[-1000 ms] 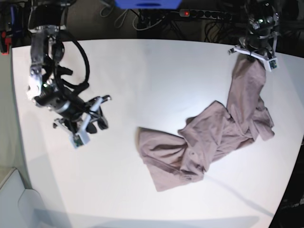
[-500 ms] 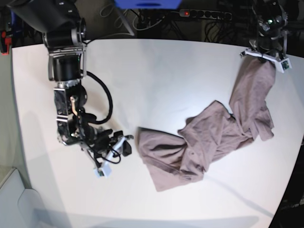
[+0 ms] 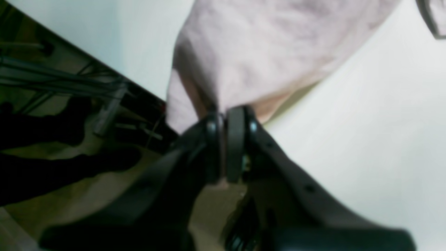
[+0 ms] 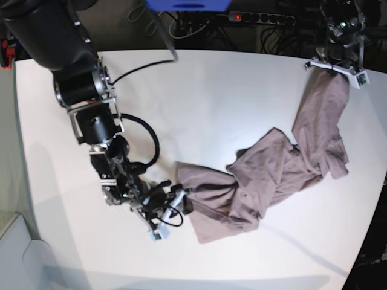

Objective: Layout the t-shirt on the table in an organized manner, then fold the t-shirt properly
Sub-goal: 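Reach the right gripper to the shirt's bunched end and grasp it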

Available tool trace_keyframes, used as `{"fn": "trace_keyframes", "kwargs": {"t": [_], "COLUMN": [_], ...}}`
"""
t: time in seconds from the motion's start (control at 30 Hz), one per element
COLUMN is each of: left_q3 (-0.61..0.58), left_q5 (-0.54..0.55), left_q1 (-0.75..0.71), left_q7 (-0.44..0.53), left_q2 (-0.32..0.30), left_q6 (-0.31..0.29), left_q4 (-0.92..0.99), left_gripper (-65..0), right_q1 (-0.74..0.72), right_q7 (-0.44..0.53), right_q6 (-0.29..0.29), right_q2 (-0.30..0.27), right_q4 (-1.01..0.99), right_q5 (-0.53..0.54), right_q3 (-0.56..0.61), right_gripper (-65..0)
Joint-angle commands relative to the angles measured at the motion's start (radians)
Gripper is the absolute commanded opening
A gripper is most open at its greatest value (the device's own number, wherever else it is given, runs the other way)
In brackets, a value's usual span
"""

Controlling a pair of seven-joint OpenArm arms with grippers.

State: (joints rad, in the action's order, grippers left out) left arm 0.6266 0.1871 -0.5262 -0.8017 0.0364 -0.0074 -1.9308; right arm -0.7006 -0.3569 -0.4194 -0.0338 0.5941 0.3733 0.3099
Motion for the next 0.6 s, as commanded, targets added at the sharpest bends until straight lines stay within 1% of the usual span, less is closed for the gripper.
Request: {"fn": "trace_keyframes", "kwargs": {"t": [0.0, 0.13, 0.27, 0.33, 0.57], "left_q3": [0.003, 0.005, 0.0, 0.0, 0.0], "left_q5": [-0.001, -0.001, -0.001, -0.001, -0.001], "left_q1": [-0.007, -0.007, 0.001, 0.004, 0.005], "left_q7": [0.018, 0.02, 0.02, 0.02, 0.02], "left_q2": [-0.005, 0.018, 0.023, 0.023, 0.023], "left_q6": [0.002, 0.002, 0.002, 0.002, 0.002], "left_q4": [-0.02, -0.02, -0.02, -0.019, -0.019], "left_gripper": [-64.6, -64.6, -64.6, -64.6, -64.6], "right_q1": [-0.047, -0.06, -0.052, -0.034, 0.015], "right_q7": [0.048, 0.121, 0.121, 0.121, 0.124], "right_q6": [0.0, 0.0, 0.0, 0.0, 0.0], "right_q2": [-0.002, -0.002, 0.001, 0.016, 0.035], "right_q4": [-0.021, -0.112, -0.115, -0.112, -0.115], "right_q5": [0.011, 0.011, 0.011, 0.011, 0.011], "right_q3": [-0.005, -0.004, -0.005, -0.004, -0.004], "right_gripper": [-36.0, -36.0, -36.0, -36.0, -36.4]}}
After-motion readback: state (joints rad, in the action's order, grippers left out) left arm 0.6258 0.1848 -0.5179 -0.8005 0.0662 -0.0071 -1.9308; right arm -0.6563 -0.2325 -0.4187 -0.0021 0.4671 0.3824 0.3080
